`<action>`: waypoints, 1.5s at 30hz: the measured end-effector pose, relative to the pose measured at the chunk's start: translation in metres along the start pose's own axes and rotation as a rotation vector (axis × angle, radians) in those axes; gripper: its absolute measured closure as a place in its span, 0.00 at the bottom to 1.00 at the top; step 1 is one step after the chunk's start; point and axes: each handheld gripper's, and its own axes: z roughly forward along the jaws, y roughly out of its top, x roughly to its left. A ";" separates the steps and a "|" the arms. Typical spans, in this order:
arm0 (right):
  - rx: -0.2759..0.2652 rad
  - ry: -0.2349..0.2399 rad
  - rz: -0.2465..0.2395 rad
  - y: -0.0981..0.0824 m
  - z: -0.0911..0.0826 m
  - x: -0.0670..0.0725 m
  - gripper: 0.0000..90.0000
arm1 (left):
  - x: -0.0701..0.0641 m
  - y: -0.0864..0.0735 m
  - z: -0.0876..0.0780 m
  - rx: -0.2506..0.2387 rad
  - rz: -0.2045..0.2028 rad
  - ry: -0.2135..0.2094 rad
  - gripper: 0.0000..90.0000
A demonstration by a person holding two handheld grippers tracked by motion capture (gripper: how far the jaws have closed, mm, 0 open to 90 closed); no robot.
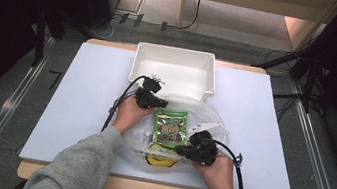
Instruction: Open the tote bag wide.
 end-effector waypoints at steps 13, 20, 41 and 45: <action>0.041 0.000 -0.008 -0.032 -0.002 0.014 1.00 | -0.001 -0.001 0.003 0.019 0.011 0.031 1.00; 0.052 0.008 -0.005 -0.040 -0.004 0.018 1.00 | 0.000 -0.001 0.004 0.016 -0.001 0.023 1.00; -0.054 0.010 -0.039 0.018 -0.008 0.023 1.00 | -0.001 0.000 0.003 0.019 -0.011 0.020 1.00; -0.043 0.033 -0.059 0.027 0.004 0.030 1.00 | -0.002 0.001 0.004 0.013 -0.012 0.021 1.00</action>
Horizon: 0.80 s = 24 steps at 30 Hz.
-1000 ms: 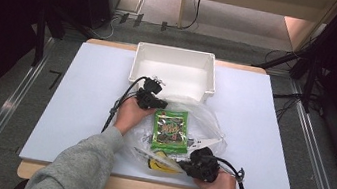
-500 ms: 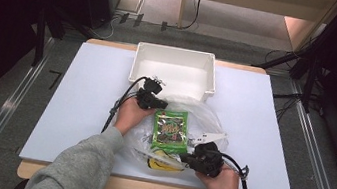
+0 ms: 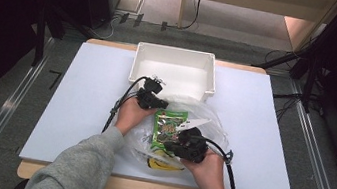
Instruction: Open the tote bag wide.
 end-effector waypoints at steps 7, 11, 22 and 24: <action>0.035 0.020 -0.030 -0.001 0.020 0.009 1.00 | -0.001 0.001 0.000 0.004 0.003 0.001 1.00; 0.051 0.030 -0.030 -0.006 0.026 0.012 1.00 | -0.002 0.001 0.001 0.003 0.000 0.000 1.00; 0.084 0.072 -0.030 -0.021 0.039 0.020 1.00 | -0.002 0.002 0.004 0.004 0.000 0.000 1.00; 0.090 0.083 -0.030 -0.022 0.040 0.022 1.00 | -0.002 0.002 0.004 0.003 -0.001 -0.001 1.00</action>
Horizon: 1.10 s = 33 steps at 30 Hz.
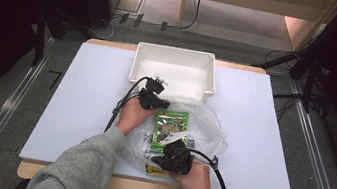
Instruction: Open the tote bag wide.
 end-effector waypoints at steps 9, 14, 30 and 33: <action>-0.022 -0.005 0.010 0.007 -0.010 -0.003 1.00 | -0.005 0.002 -0.011 -0.027 0.000 -0.013 0.97; -0.034 -0.023 0.013 0.012 -0.020 -0.007 0.97 | -0.008 0.004 -0.021 -0.042 0.005 -0.028 0.93; -0.100 -0.091 0.028 0.021 -0.052 -0.027 0.76 | -0.012 0.008 -0.048 -0.026 -0.034 -0.103 0.73; -0.108 -0.100 0.033 0.023 -0.057 -0.031 0.74 | -0.014 0.007 -0.052 -0.022 -0.024 -0.104 0.69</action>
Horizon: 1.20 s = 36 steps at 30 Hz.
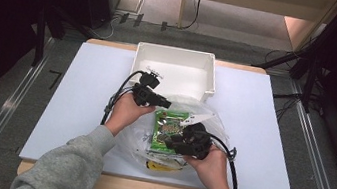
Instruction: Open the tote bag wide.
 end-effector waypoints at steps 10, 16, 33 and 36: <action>-0.020 -0.023 0.025 0.006 -0.006 -0.018 0.70 | -0.011 -0.007 -0.017 -0.017 0.020 -0.019 0.57; -0.021 -0.023 0.051 0.008 -0.003 -0.022 0.67 | -0.020 -0.015 -0.025 -0.019 0.059 -0.026 0.52; -0.041 -0.027 0.093 0.003 -0.007 -0.035 0.55 | -0.029 -0.051 -0.034 -0.039 0.081 -0.052 0.43; -0.046 -0.035 0.100 0.002 -0.009 -0.038 0.54 | -0.031 -0.057 -0.036 -0.034 0.084 -0.057 0.43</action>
